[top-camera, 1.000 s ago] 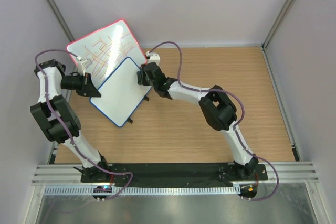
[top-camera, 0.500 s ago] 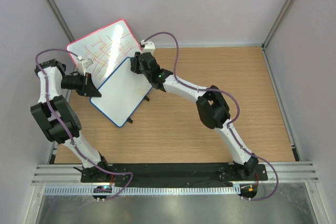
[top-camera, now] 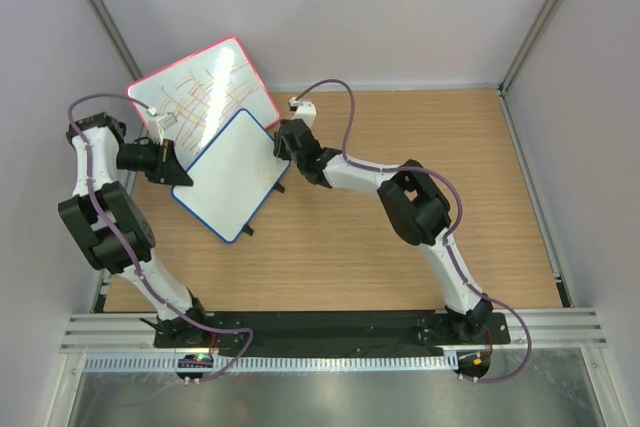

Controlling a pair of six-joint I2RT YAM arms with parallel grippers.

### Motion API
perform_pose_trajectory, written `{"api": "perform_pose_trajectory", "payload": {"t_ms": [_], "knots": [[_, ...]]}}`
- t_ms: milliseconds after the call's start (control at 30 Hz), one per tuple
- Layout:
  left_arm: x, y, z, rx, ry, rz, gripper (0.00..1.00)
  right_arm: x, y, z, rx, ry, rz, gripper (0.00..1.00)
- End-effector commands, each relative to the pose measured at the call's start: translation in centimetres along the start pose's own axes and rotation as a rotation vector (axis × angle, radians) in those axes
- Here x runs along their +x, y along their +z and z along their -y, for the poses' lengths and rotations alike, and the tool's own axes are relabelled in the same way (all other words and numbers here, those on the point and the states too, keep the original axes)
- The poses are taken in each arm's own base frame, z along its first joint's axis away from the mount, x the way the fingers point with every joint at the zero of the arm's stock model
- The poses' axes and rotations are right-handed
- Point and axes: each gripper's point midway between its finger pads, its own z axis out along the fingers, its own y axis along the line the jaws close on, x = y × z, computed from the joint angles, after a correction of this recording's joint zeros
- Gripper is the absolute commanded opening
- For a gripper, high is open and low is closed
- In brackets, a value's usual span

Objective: Erase the whiteboard

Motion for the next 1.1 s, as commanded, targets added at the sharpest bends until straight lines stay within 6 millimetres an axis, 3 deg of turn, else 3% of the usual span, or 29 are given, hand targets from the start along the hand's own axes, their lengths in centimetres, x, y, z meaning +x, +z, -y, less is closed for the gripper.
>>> {"api": "perform_pose_trajectory", "payload": {"t_ms": [0, 133, 167, 233, 267, 367, 467, 533, 733, 767, 833, 867, 933, 967, 1067], "knots": [[-0.5, -0.5, -0.2, -0.033, 0.126, -0.019, 0.00, -1.1, -0.6, -1.5, -0.028, 0.004, 0.003, 0.01], [-0.5, -0.5, -0.1, -0.034, 0.128, -0.021, 0.00, -4.5, -0.9, -4.7, -0.076, -0.024, 0.060, 0.01], [-0.6, -0.5, -0.1, -0.035, 0.129, -0.020, 0.00, -6.3, -1.2, -6.2, -0.107, -0.025, 0.086, 0.01], [-0.5, -0.4, -0.1, -0.034, 0.130, -0.021, 0.00, -6.8, -1.1, -7.7, -0.139, -0.031, 0.093, 0.01], [-0.6, -0.4, -0.1, -0.033, 0.132, -0.022, 0.00, -8.4, -1.4, -9.1, -0.168, -0.025, 0.120, 0.01], [-0.6, -0.5, 0.0, -0.036, 0.130, -0.022, 0.00, -8.6, -1.4, -11.1, -0.208, -0.041, 0.124, 0.01], [-0.7, -0.5, 0.0, -0.036, 0.131, -0.019, 0.00, -7.6, -1.0, -11.5, -0.216, -0.035, 0.109, 0.01], [-0.7, -0.6, 0.0, -0.039, 0.132, -0.017, 0.00, -7.0, -0.7, -11.0, -0.203, -0.025, 0.101, 0.01], [-0.6, -0.5, -0.1, -0.040, 0.133, -0.020, 0.00, -4.3, -0.5, -6.6, -0.109, -0.015, 0.066, 0.01], [-0.7, -0.5, -0.1, -0.041, 0.134, -0.019, 0.00, -3.0, -0.7, -5.2, -0.085, -0.020, 0.037, 0.01], [-0.6, -0.5, -0.1, -0.041, 0.134, -0.020, 0.00, -2.1, -0.8, -3.2, -0.057, -0.005, 0.020, 0.01], [-0.6, -0.4, -0.1, -0.039, 0.133, -0.019, 0.00, -0.3, -0.8, -1.7, -0.036, -0.010, -0.012, 0.01], [-0.7, -0.4, -0.2, -0.038, 0.133, -0.018, 0.00, 0.5, -1.3, -0.6, -0.018, -0.014, -0.025, 0.01], [-0.6, -0.3, -0.2, -0.035, 0.131, -0.018, 0.00, 2.1, -1.5, 0.4, -0.002, -0.026, -0.055, 0.01], [-0.7, -0.2, -0.3, -0.033, 0.124, -0.016, 0.00, 3.7, -1.6, 1.3, 0.008, -0.029, -0.085, 0.01]]}}
